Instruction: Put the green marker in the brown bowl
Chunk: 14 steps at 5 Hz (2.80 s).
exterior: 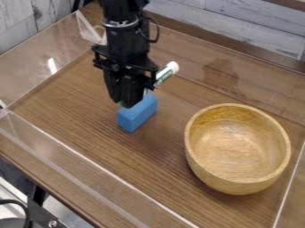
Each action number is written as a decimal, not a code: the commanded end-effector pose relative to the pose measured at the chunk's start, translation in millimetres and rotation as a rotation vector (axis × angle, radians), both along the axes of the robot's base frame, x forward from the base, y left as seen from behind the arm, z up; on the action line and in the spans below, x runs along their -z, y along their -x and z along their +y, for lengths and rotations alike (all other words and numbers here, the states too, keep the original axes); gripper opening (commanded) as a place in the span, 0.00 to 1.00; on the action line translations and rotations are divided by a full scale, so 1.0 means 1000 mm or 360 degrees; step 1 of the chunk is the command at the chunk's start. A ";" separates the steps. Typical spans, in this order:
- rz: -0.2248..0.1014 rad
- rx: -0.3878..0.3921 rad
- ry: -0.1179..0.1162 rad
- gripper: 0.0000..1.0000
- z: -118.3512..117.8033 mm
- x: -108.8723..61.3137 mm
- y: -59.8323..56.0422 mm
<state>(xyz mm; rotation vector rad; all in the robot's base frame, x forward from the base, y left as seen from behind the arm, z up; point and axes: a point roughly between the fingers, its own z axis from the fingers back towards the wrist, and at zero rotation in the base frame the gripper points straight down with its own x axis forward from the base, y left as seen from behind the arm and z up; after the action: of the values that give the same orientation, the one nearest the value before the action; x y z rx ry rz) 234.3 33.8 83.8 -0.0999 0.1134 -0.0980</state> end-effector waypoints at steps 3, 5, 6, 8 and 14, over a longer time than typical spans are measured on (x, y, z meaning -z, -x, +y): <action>-0.0125 0.0046 -0.0046 0.00 -0.006 -0.027 -0.012; -0.0121 0.0067 -0.0055 0.00 -0.011 -0.032 -0.012; -0.0119 0.0077 -0.0057 0.00 -0.013 -0.033 -0.011; -0.0116 0.0095 -0.0060 0.00 -0.018 -0.036 -0.011; -0.0110 0.0112 -0.0070 0.00 -0.038 -0.052 -0.007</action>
<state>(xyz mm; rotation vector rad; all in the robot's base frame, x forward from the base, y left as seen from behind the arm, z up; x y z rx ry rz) 231.0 -3.2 116.1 -0.0585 0.1343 -0.1637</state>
